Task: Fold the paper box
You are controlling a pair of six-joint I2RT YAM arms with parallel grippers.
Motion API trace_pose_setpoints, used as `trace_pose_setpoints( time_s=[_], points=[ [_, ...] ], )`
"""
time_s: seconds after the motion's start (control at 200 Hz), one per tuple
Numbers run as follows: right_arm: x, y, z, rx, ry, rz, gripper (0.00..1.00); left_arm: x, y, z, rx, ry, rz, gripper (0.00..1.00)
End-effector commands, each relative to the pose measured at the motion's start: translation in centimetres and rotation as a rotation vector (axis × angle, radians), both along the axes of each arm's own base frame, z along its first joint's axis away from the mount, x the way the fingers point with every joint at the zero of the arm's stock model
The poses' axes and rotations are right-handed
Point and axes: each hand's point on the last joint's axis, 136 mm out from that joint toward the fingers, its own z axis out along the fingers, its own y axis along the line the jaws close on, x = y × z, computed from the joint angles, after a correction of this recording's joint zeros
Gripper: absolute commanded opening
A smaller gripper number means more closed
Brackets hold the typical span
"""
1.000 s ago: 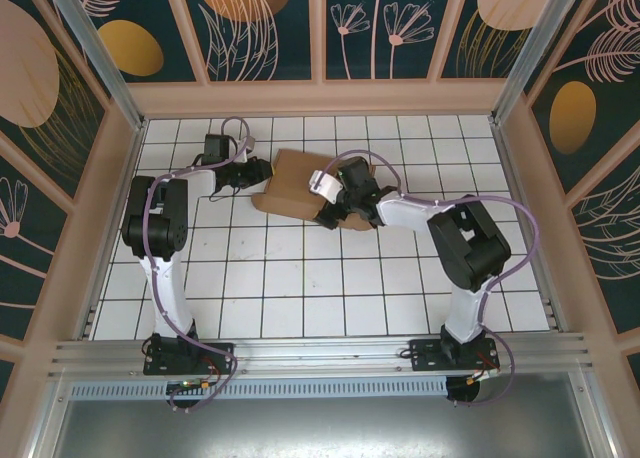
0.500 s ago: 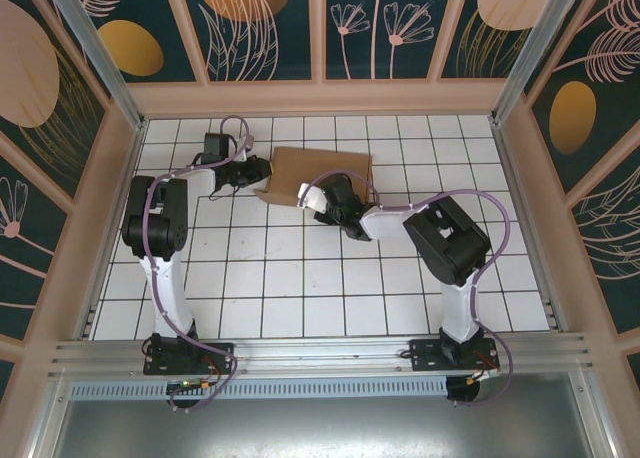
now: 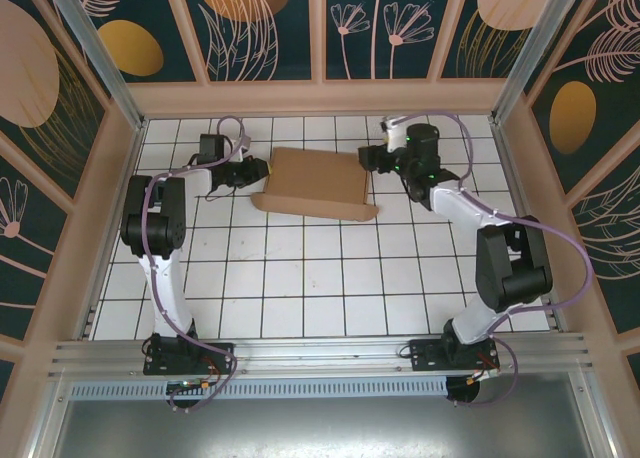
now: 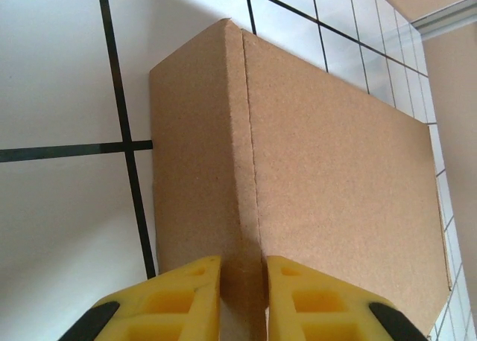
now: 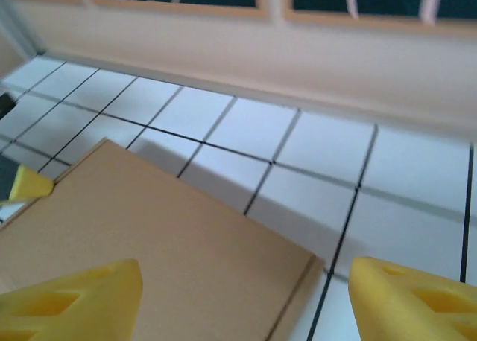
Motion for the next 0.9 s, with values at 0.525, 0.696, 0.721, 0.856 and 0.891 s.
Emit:
trace_pose_setpoints(
  time_s=[0.525, 0.696, 0.721, 0.856, 0.891],
  points=[
    [-1.4, 2.5, -12.2, 0.628, 0.744, 0.158, 0.98, -2.4, 3.7, -6.6, 0.008, 0.188, 0.070, 0.17],
    [-1.1, 3.7, -13.0, 0.695, 0.786, 0.174, 0.97, -2.5, 3.7, -7.1, 0.007, 0.201, 0.069, 0.15],
    [-1.1, 3.9, -13.0, 0.698, 0.789, 0.177, 0.97, -2.5, 3.7, -7.3, 0.009, 0.203, 0.068, 0.15],
    [-1.5, 5.3, -13.2, 0.693, 0.810, 0.198, 0.94, -2.6, 3.9, -7.4, 0.007, 0.205, 0.073, 0.14],
    [-1.6, 5.6, -13.2, 0.691, 0.813, 0.197, 0.91, -2.5, 3.9, -7.3, 0.003, 0.205, 0.072, 0.14]
  ],
)
